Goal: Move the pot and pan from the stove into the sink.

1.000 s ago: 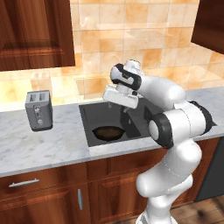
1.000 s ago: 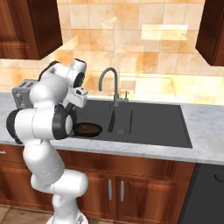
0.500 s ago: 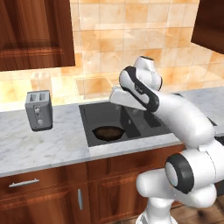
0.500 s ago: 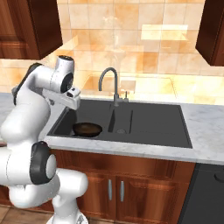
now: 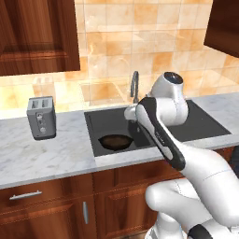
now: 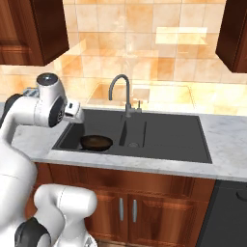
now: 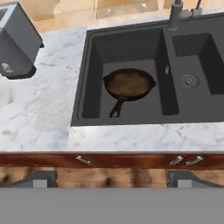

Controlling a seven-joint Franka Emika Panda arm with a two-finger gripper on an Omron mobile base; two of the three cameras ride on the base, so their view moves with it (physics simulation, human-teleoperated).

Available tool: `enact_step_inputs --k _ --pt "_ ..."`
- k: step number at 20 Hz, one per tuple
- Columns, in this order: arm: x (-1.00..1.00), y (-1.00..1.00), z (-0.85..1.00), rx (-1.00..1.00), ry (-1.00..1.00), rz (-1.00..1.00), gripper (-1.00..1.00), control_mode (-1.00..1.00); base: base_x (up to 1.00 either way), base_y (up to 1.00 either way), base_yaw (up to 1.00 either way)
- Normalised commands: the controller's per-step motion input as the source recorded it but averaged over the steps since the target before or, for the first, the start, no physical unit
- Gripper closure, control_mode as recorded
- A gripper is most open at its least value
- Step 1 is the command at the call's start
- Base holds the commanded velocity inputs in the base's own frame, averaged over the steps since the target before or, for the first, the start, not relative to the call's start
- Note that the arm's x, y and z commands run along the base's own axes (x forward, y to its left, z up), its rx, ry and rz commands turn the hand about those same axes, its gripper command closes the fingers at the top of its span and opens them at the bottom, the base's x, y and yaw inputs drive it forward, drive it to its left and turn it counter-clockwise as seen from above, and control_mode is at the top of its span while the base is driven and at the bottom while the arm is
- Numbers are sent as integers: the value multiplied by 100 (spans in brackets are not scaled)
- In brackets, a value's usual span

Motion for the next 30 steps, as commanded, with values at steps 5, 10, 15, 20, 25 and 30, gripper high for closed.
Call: enact_step_inputs --k 5,10,15,20,25,30 --pt "-41 -20 0 -14 -41 17 -100 -100 0 0 0" --pt "-50 -8 3 -10 -42 11 -100 -100 0 0 0" --pt "-1 2 1 -1 -2 1 -100 -100 0 0 0" --pt "-8 0 -2 0 0 0 -100 -100 0 0 0" --pt "0 0 0 0 0 0 -100 100 -68 0 0" --pt "0 0 0 0 0 0 -100 100 -38 4 0"
